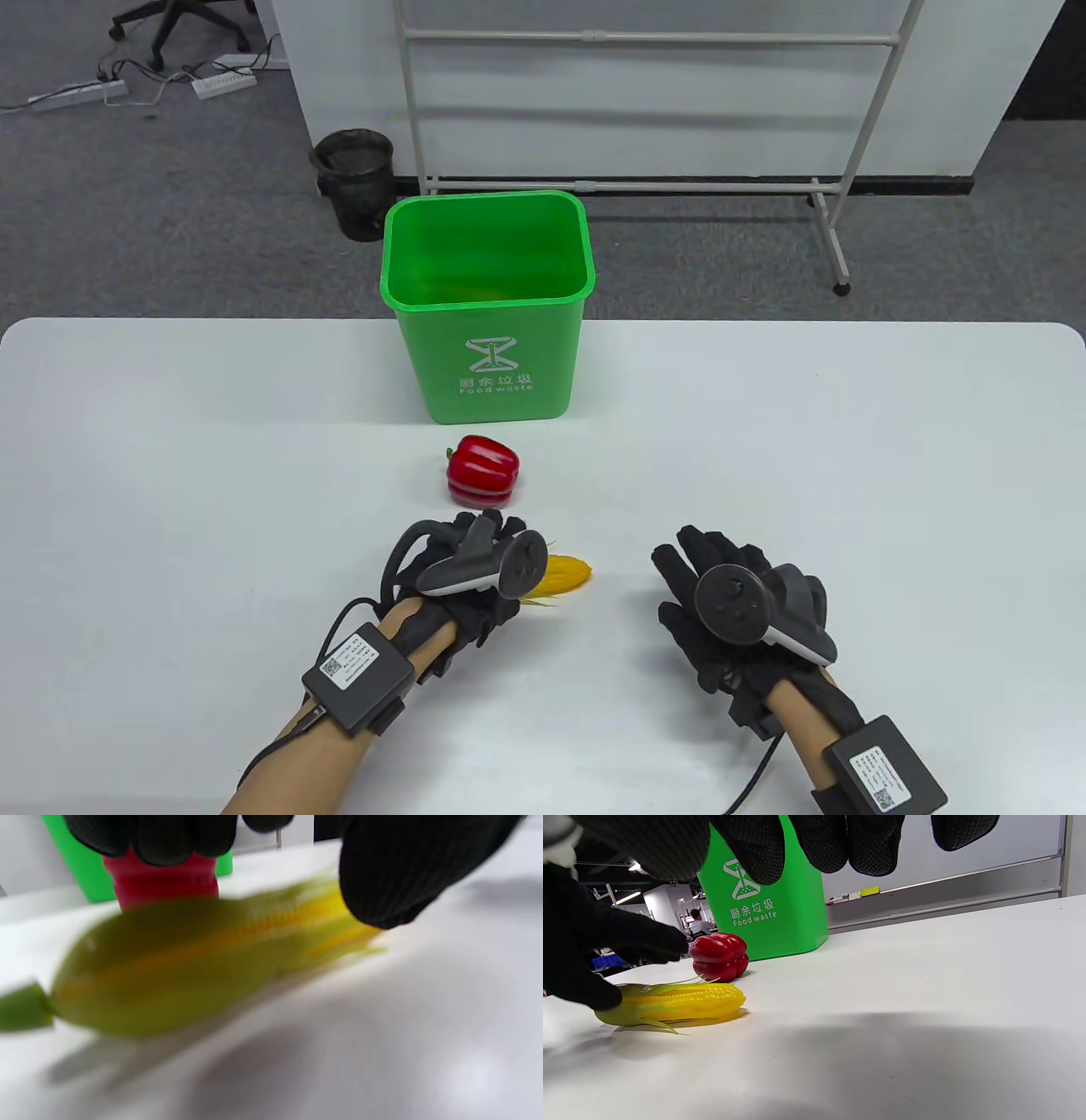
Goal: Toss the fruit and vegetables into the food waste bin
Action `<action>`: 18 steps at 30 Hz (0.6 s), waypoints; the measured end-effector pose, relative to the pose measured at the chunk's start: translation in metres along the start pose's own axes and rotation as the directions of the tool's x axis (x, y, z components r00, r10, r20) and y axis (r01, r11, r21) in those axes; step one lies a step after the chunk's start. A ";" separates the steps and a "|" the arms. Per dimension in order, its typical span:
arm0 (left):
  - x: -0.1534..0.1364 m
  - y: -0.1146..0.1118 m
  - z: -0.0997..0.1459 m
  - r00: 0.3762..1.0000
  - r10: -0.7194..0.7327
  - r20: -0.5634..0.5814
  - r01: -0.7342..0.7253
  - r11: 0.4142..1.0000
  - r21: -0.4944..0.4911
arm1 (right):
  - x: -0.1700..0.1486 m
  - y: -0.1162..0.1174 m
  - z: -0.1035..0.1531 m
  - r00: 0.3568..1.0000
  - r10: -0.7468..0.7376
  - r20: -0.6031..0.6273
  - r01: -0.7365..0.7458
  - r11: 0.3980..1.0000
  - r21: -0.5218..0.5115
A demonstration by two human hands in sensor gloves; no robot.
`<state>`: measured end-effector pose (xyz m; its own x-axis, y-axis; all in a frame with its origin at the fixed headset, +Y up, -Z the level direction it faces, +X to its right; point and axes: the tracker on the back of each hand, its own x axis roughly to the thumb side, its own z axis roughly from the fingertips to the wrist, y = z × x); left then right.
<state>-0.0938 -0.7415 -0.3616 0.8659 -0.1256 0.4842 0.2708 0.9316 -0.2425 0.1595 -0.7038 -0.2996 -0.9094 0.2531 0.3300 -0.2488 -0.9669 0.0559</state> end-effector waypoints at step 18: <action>-0.038 -0.007 0.019 0.892 0.445 0.079 -0.448 0.894 0.022 | 0.001 0.002 -0.001 1.000 0.004 0.003 -0.004 1.000 0.017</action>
<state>-0.1365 -0.7368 -0.3622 0.8596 0.3299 0.3902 -0.1554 0.8963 -0.4154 0.1578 -0.7056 -0.2998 -0.9096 0.2488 0.3328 -0.2392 -0.9684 0.0702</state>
